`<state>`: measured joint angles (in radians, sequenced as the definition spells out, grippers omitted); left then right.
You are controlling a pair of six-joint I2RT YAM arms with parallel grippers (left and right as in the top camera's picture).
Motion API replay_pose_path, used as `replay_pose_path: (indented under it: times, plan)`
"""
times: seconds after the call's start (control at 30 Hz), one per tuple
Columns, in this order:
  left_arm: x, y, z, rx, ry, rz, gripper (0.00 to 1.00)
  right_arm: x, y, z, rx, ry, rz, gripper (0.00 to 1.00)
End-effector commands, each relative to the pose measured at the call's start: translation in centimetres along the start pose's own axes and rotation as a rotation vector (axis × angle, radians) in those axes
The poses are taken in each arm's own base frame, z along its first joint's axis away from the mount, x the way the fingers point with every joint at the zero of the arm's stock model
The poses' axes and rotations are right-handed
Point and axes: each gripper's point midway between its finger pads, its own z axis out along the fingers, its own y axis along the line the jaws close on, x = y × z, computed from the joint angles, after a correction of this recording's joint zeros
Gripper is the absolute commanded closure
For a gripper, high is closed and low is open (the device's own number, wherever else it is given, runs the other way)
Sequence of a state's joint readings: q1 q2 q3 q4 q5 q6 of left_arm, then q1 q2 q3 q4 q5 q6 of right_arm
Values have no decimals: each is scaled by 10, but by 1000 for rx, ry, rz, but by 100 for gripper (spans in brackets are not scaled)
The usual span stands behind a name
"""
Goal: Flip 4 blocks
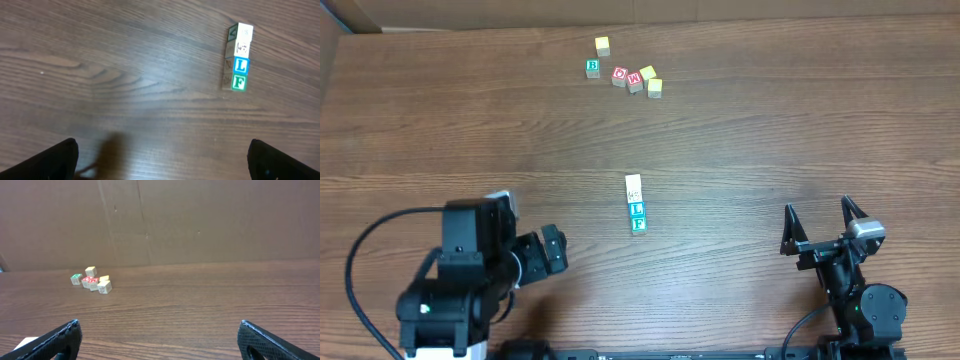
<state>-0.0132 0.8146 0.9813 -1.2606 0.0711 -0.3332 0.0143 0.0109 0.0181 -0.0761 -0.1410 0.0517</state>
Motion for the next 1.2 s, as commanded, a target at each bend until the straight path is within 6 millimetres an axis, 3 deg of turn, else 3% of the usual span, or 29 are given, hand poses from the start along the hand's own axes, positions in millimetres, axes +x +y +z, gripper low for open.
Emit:
replay_pose_path:
  times: [0.0,0.13,0.27,0.33,0.4,0.53,0.7,0.77,0.93,1.17]
  plan:
    - [4,1,12,21,-47,0,0,2,-3,0,13,-3,-4,0]
    - [-12,-5,19,72,-171,-43,0,2,-3,0,13,-3,-4,0]
    - [-42,-23,11,197,-354,-85,0,2,-3,0,13,-3,-4,0]
    - [-62,-33,-2,267,-469,-93,0,2,-3,0,13,-3,-4,0]
    - [-91,-47,-30,366,-668,-79,0,2,-3,0,13,-3,-4,0]
    - [-112,-57,-66,465,-895,-48,0,2,-3,0,13,-3,-4,0]
    - [-117,-61,-102,565,-1135,-16,0,2,-3,0,13,-3,-4,0]
    - [-116,-59,-105,580,-1186,-13,0,2,-3,0,13,-3,-4,0]
    - [-107,-51,-103,606,-1292,-15,0,2,-3,0,13,-3,-4,0]
    - [-94,-35,-84,572,-1336,-55,0,2,-3,0,13,-3,-4,0]
